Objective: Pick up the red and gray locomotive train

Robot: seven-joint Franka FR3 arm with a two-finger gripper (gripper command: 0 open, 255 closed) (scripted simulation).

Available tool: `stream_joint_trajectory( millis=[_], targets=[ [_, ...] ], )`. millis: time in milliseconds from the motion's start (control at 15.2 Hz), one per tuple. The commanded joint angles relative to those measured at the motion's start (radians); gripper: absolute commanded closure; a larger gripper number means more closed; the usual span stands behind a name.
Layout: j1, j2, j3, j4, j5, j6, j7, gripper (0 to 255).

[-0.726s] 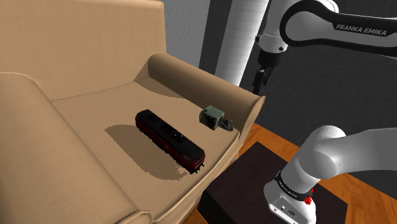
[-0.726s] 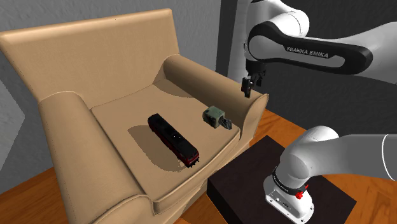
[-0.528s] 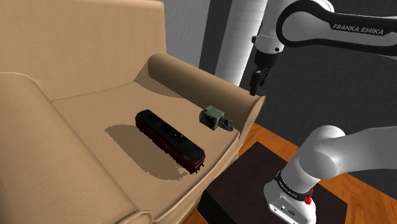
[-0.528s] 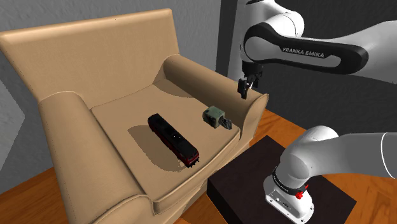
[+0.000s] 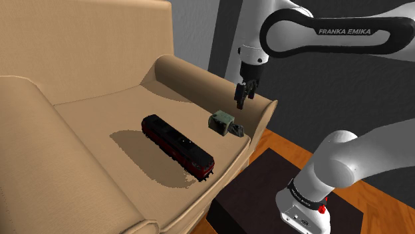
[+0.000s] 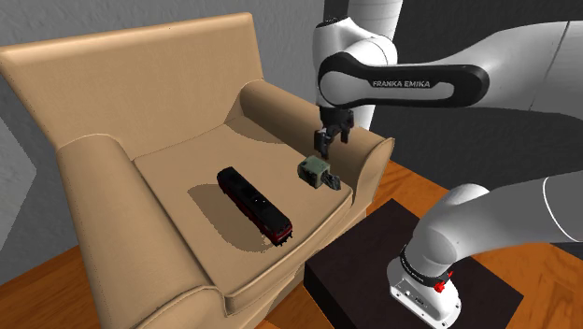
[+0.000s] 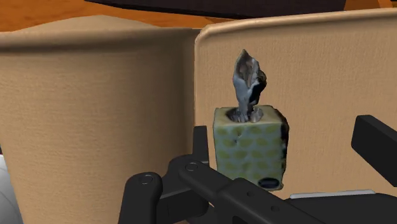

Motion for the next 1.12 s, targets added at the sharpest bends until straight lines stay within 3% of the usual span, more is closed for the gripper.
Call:
stream_joint_trajectory(
  millis=[0,528,1056],
  targets=[
    [0.008,0.055,0.030,0.023,0.023,0.026,0.040,0],
    [0.038,0.302,0.149,0.162,0.072,0.111,0.203,0],
    [0.078,0.589,0.242,0.374,0.045,0.164,0.375,0]
  ],
)
